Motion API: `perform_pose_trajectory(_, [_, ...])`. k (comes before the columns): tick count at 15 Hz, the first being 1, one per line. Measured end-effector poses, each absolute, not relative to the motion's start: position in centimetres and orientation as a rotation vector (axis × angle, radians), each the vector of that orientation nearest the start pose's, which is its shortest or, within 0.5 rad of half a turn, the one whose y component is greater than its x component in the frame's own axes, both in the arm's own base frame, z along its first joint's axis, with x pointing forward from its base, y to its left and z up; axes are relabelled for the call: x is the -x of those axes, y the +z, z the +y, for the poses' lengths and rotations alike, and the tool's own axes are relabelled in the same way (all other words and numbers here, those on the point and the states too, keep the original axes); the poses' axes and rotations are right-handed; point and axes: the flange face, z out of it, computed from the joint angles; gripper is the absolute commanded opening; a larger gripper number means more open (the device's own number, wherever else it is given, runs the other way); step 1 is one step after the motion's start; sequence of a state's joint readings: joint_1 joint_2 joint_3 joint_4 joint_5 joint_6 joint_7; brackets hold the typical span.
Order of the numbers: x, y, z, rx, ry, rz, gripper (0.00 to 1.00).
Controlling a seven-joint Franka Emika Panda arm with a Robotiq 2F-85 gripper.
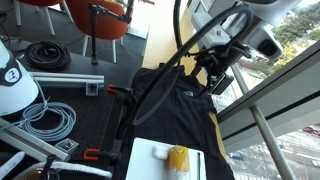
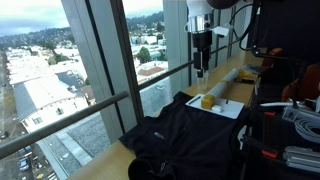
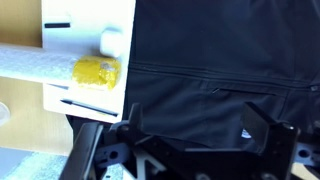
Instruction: Fully zip up the fleece jacket
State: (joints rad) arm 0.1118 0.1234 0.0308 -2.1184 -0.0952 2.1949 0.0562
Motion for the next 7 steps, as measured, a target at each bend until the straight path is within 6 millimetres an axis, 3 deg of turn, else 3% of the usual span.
perform_pose_trajectory(7, [-54.82,34.90,7.47,3.209,0.073,-0.231,1.00])
